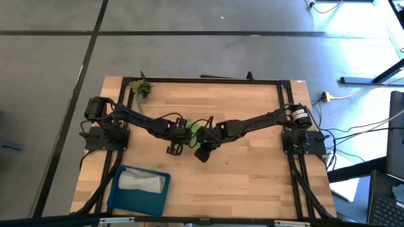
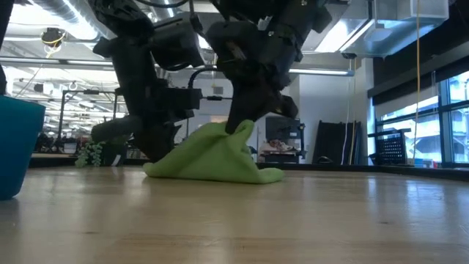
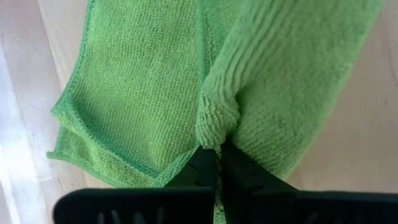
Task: Fold microfiber towels
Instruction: Fold the green microfiber cloth
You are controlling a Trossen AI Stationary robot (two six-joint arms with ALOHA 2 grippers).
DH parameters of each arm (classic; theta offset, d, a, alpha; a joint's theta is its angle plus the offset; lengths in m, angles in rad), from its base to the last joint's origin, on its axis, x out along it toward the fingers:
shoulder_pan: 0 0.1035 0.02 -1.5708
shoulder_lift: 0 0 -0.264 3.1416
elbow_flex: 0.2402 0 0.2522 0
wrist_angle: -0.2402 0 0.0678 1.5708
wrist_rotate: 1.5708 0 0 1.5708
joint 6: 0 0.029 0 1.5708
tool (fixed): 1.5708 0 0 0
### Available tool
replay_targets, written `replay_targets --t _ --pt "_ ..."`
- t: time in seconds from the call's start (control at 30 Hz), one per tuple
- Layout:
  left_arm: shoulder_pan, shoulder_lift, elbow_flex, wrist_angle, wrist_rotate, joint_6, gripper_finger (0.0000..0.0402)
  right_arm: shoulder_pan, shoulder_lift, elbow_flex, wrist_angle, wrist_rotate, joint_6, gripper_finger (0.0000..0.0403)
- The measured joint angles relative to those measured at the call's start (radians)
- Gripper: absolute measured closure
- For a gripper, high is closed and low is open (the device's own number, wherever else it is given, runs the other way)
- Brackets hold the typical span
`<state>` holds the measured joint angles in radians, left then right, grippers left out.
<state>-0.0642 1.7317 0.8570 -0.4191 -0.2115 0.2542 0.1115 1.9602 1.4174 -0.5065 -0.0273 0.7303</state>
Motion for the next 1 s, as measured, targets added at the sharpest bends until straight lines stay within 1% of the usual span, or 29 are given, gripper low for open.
replay_targets --t 0.13,0.3,0.43,0.5,0.63,0.8,0.87,1.0 --pt "-0.005 0.000 0.000 -0.004 0.000 0.016 0.0401 -0.016 0.000 0.000 0.003 0.045 -0.002 0.0389" --pt "-0.006 0.000 0.000 -0.005 -0.007 0.018 0.0401 -0.043 0.009 0.000 -0.043 0.057 0.002 0.0389" --pt "-0.006 0.000 0.000 -0.006 -0.009 0.021 0.0401 -0.054 0.020 -0.026 -0.069 0.057 0.041 0.0389" --pt "-0.007 0.000 0.000 -0.008 -0.014 0.039 0.0401 -0.062 0.021 -0.056 -0.052 0.018 0.052 0.0389" --pt "-0.008 0.000 0.000 -0.008 -0.014 0.045 0.0401 -0.069 0.021 -0.119 0.039 -0.081 0.044 0.0389" --pt "-0.008 0.000 0.000 -0.008 -0.029 0.064 0.0401 -0.085 0.021 -0.207 0.237 -0.263 0.005 0.0389" --pt "-0.010 -0.005 0.000 -0.014 -0.038 0.071 0.0401 -0.090 0.021 -0.219 0.258 -0.283 0.005 0.0389" --pt "-0.010 -0.038 -0.006 -0.049 -0.033 0.073 0.0401 -0.090 0.020 -0.197 0.254 -0.279 -0.024 0.0389"
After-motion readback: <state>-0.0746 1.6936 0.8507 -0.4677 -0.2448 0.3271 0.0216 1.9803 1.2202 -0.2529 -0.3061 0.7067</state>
